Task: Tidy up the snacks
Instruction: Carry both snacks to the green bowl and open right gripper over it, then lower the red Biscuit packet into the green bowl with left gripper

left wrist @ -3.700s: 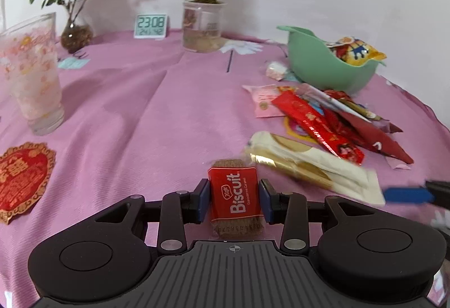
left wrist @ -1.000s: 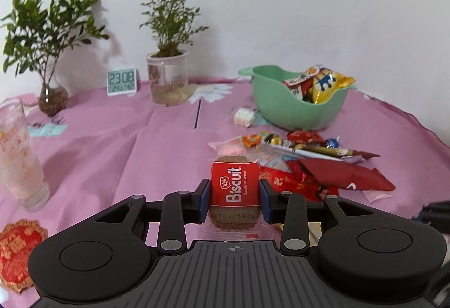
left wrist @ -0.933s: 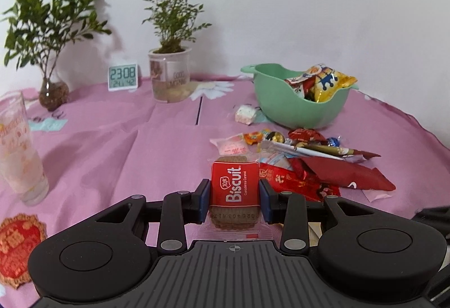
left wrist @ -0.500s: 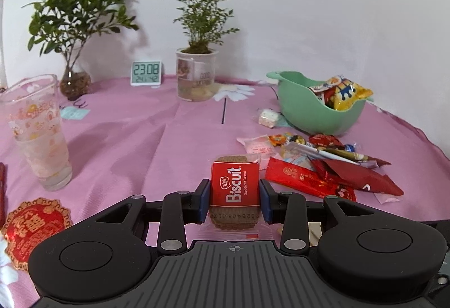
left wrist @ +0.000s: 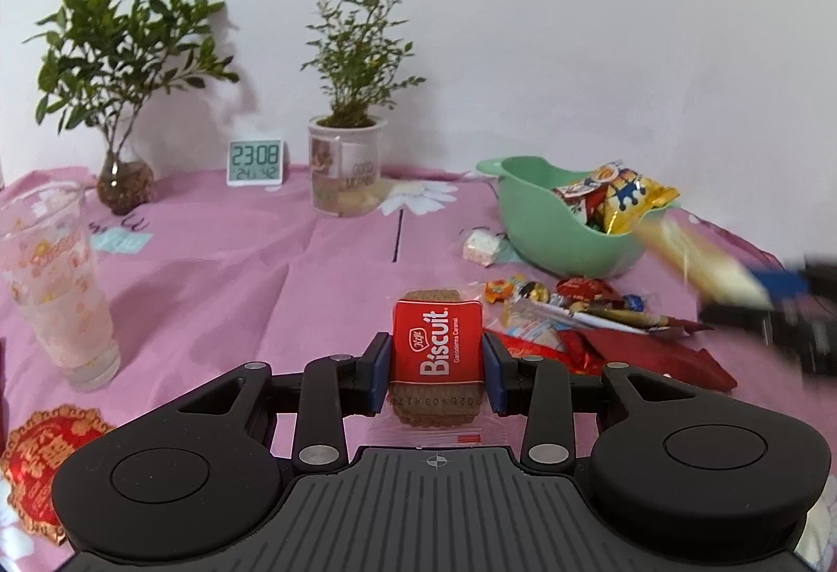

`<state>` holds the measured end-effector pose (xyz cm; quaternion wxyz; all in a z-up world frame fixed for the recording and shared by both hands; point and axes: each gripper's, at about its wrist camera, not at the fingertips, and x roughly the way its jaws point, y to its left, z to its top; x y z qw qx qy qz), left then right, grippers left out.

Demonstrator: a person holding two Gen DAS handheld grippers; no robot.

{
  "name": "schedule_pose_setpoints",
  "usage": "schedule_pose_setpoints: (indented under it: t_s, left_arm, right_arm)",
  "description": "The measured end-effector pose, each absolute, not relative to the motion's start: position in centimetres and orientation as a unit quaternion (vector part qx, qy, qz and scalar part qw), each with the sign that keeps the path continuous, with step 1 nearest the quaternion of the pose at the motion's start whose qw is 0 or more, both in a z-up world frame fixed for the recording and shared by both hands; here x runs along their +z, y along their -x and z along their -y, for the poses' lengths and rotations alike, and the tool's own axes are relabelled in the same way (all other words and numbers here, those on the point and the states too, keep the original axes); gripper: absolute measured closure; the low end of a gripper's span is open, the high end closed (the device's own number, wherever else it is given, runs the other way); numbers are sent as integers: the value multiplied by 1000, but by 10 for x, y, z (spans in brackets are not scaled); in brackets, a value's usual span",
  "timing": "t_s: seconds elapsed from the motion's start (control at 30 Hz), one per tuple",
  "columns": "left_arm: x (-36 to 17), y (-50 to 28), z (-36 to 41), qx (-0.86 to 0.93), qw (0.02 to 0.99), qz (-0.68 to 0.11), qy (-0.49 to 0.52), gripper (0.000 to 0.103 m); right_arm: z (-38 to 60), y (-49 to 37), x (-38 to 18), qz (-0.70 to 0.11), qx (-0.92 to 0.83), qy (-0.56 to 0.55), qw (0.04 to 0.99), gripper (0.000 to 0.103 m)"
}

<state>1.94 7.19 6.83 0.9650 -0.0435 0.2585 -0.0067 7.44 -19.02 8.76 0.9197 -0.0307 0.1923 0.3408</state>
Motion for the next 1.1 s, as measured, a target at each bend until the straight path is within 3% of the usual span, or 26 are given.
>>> schedule_pose_setpoints:
  t_s: [0.33, 0.63, 0.8, 1.1]
  left_arm:
    - [91, -55, -62, -34, 966, -255, 34, 1]
    - [109, -96, -44, -53, 972, -230, -5, 1]
    - [118, -118, -42, -57, 973, -225, -9, 1]
    - [128, -188, -22, -98, 966, -239, 24, 1]
  right_arm:
    - [166, -195, 107, -173, 287, 60, 940, 47]
    - [130, -273, 80, -219, 255, 101, 936, 44]
    - [145, -265, 75, -212, 271, 66, 937, 25]
    - [223, -194, 74, -156, 249, -33, 955, 15]
